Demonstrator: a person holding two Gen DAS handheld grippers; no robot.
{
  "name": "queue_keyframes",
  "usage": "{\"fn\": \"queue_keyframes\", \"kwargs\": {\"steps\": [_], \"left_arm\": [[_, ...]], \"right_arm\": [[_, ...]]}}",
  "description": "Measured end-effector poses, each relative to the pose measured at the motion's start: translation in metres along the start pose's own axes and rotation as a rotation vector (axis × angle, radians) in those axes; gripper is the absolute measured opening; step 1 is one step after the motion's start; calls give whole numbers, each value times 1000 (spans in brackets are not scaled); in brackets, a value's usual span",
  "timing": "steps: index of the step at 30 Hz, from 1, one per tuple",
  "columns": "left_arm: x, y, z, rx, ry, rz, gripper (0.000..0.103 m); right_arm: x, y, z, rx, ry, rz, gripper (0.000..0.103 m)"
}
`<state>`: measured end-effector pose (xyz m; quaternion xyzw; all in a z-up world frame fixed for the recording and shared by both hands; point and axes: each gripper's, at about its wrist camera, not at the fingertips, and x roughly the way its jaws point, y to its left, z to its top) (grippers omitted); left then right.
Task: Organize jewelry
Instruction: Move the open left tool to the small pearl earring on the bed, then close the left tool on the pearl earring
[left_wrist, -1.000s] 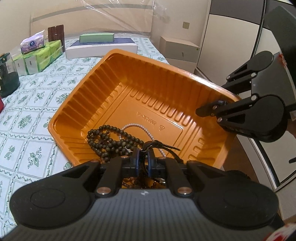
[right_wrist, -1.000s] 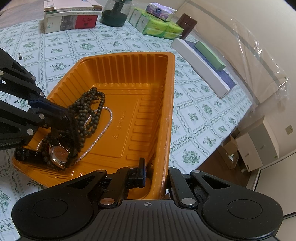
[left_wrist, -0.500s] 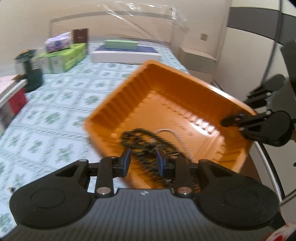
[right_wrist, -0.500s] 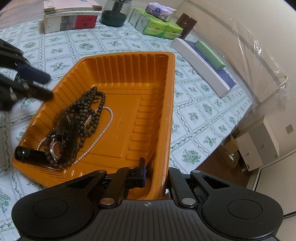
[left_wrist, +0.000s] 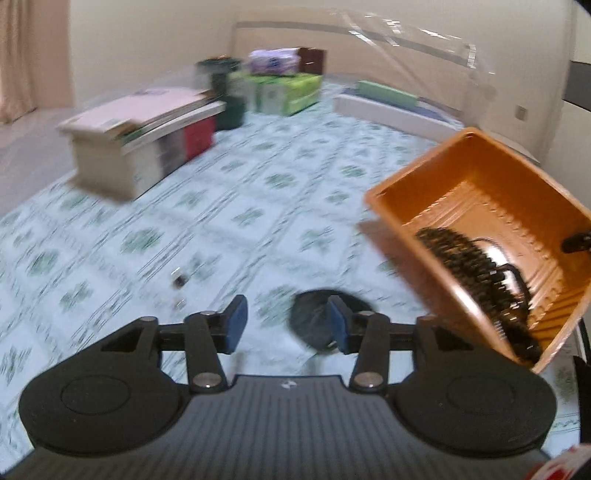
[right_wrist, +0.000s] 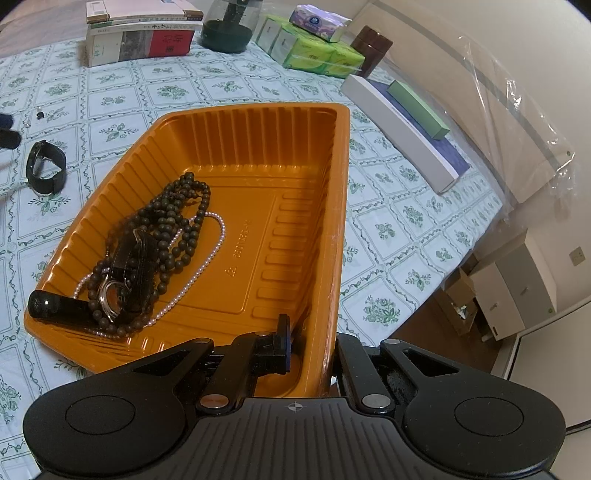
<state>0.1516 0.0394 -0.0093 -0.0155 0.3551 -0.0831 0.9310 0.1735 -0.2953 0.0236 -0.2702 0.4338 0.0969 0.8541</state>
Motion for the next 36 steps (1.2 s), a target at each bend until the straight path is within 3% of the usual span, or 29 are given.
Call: {"fn": "queue_keyframes", "kwargs": {"steps": [4,7,18,25,28,33,36], "left_arm": [[0,9,-14,-16,5,21,60],[2,7,-21,-8,8,22,64],[15,28,-21,5,-27,106,65],[42,49,-17,2,-31,167,45],[52,52,-17,30,-39,194,40],[59,55,-15,36,-51,195,30],[61,55,-14,34,-48,189,18]], "right_arm": [[0,0,0,0,0,0,6],[0,0,0,0,1,1,6],[0,0,-1,2,2,2,6],[-1,0,-3,5,6,2,6],[-1,0,-4,6,9,2,6],[1,-3,-3,11,16,4,6],[1,-3,-3,10,17,3,6]]}}
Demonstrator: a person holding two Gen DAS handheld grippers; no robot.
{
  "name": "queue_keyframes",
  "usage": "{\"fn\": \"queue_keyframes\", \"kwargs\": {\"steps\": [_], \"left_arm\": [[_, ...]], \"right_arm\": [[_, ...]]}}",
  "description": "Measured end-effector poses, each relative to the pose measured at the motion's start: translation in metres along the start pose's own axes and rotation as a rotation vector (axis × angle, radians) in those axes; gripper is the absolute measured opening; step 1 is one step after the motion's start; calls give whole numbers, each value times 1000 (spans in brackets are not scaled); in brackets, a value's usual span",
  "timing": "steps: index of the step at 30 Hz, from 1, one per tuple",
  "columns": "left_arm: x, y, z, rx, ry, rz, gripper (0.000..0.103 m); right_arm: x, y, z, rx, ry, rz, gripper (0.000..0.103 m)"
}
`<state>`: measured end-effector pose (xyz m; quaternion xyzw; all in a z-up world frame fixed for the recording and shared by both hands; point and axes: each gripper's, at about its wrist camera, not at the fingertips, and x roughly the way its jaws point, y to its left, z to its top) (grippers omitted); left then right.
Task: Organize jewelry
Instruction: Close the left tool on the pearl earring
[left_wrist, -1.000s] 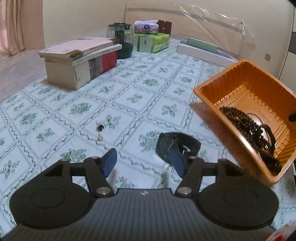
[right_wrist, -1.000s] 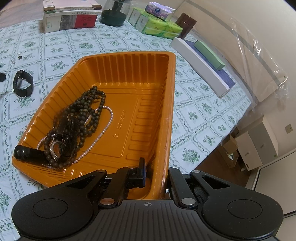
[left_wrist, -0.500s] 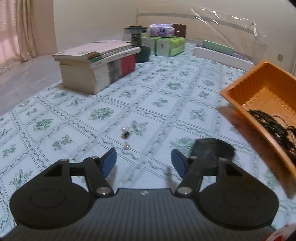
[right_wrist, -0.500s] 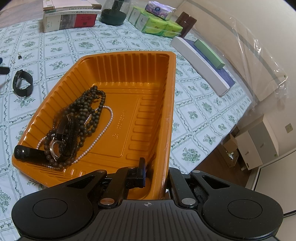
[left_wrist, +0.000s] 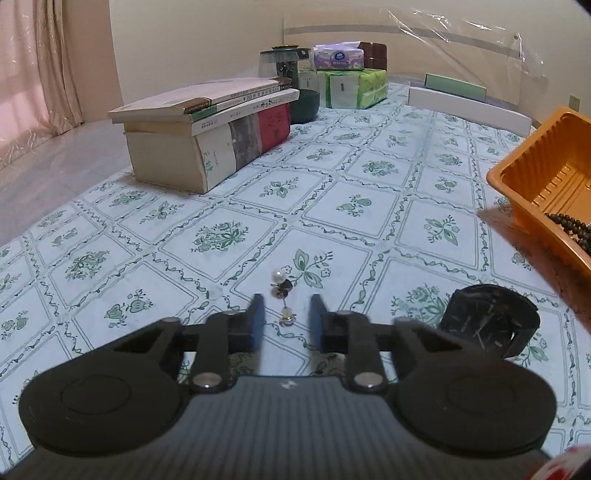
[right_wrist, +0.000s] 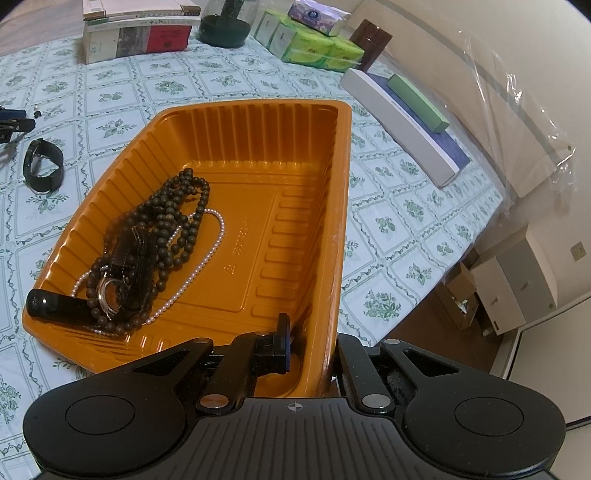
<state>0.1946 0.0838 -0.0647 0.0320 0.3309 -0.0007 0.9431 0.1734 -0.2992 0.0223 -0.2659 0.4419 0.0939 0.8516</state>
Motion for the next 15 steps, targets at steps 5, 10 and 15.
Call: {"fn": "queue_keyframes", "kwargs": {"steps": [5,10,15], "left_arm": [[-1,-4,0,13,7,2,7],[-6,-2,0,9,15,12,6],[-20,-5,0,7,16,16,6]], "right_arm": [[0,-1,1,-1,2,-1,6],[0,-1,1,0,2,0,6],[0,-3,2,-5,-1,0,6]]}}
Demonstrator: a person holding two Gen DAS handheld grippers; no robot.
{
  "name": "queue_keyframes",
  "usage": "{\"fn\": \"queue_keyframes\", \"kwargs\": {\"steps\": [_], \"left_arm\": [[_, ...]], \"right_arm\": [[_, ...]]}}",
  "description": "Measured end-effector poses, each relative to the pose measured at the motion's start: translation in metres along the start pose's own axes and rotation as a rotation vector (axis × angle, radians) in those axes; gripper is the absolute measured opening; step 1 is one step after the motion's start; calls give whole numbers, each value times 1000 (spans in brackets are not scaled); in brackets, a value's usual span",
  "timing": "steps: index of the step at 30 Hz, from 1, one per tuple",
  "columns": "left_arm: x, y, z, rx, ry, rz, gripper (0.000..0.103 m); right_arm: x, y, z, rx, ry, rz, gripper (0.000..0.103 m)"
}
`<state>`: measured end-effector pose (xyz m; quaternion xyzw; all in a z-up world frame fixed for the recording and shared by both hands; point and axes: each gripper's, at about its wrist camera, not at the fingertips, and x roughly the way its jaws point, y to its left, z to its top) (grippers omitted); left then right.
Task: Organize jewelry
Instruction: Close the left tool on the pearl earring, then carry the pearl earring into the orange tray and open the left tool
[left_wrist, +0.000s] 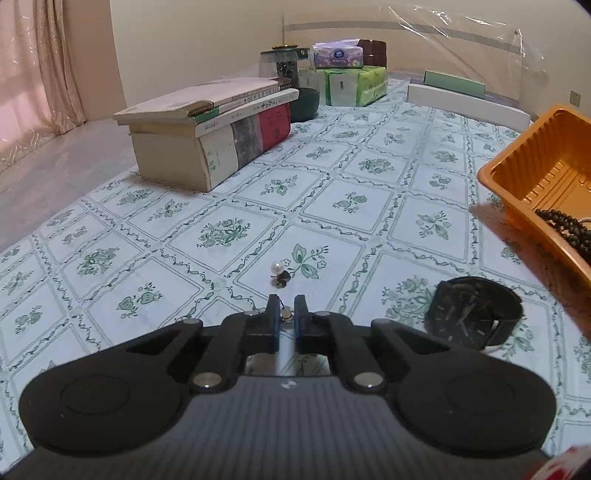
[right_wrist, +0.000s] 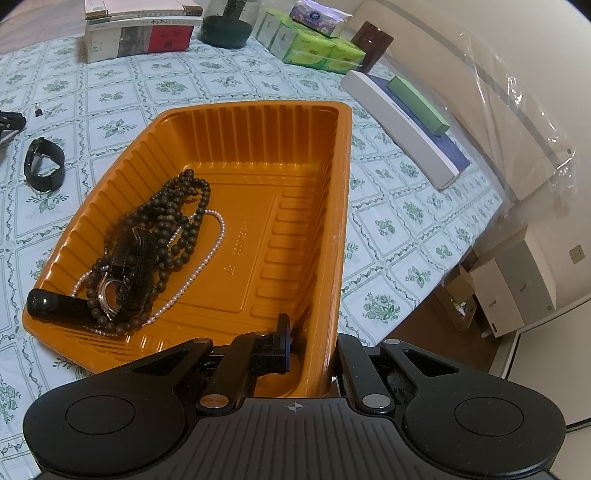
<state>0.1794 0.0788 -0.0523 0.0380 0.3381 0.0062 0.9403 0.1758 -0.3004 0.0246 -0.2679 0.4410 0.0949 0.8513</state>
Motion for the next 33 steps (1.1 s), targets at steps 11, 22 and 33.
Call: {"fn": "queue_keyframes", "kwargs": {"steps": [11,22,33], "left_arm": [[-39,-33,13,5,-27,-70,6],[-64,-93,35,70,-74,-216,6],[-72,-168,47,151,-96,-402,6]], "right_arm": [[1,1,-1,1,-1,4,6],[0,3,-1,-13,-10,3,6],[0,3,-1,-13,-12,5,6]]}}
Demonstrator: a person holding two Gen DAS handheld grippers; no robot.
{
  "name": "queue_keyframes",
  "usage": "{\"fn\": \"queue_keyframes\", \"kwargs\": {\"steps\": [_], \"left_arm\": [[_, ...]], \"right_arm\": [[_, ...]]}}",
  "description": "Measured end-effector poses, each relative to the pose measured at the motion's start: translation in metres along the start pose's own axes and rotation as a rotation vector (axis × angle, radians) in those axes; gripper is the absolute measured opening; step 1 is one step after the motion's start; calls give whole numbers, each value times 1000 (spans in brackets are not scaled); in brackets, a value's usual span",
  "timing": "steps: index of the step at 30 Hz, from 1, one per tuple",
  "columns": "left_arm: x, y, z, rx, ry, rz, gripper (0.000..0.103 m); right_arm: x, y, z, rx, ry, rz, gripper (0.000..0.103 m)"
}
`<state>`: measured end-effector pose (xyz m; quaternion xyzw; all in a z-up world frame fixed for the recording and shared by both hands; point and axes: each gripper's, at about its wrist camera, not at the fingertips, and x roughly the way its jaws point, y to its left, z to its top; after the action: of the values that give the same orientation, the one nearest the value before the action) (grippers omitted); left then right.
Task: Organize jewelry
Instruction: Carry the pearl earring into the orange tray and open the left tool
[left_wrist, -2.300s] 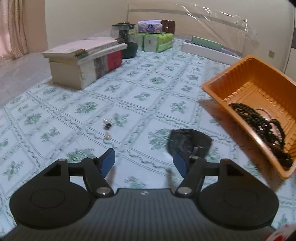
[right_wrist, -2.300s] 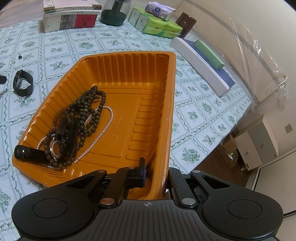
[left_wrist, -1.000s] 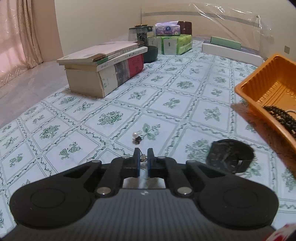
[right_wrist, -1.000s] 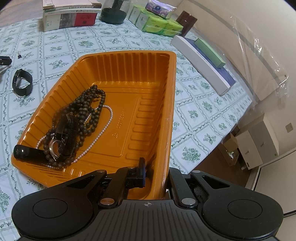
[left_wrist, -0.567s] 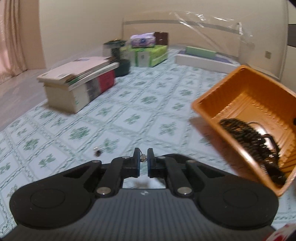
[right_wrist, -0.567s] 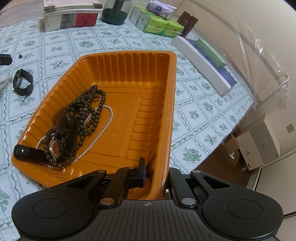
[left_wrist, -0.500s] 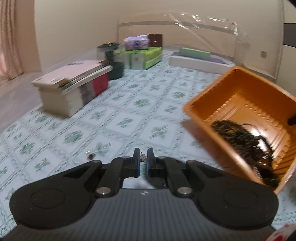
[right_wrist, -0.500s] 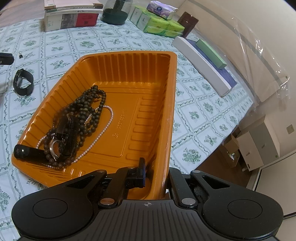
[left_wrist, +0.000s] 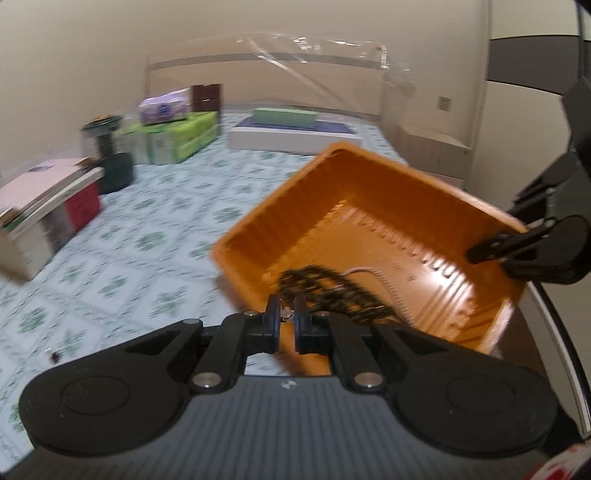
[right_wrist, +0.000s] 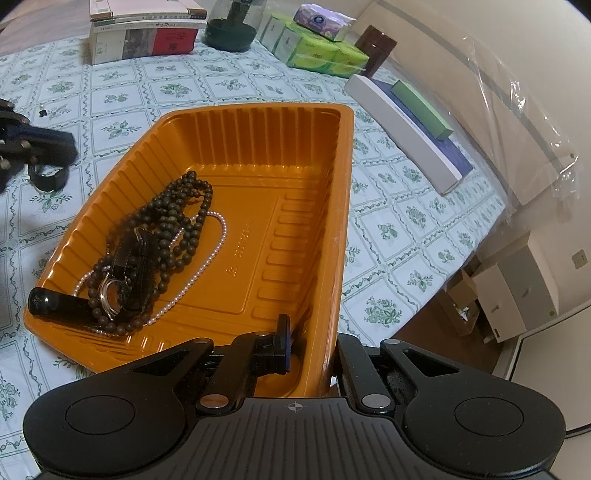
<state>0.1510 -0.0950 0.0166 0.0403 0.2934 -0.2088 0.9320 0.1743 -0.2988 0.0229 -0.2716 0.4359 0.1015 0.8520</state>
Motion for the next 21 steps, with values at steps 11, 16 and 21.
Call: {"fn": "queue_keyframes", "kwargs": {"steps": [11,16,21], "left_arm": [[18,-35,3,72,8,-65,6],[23,-34,3,79,20,-63,6],[24,-30,-1,70,32,-63,28]], "right_arm": [[0,0,-1,3,-2,4,6],[0,1,-1,4,-2,5,6],[0,0,-1,5,-1,4,6]]}}
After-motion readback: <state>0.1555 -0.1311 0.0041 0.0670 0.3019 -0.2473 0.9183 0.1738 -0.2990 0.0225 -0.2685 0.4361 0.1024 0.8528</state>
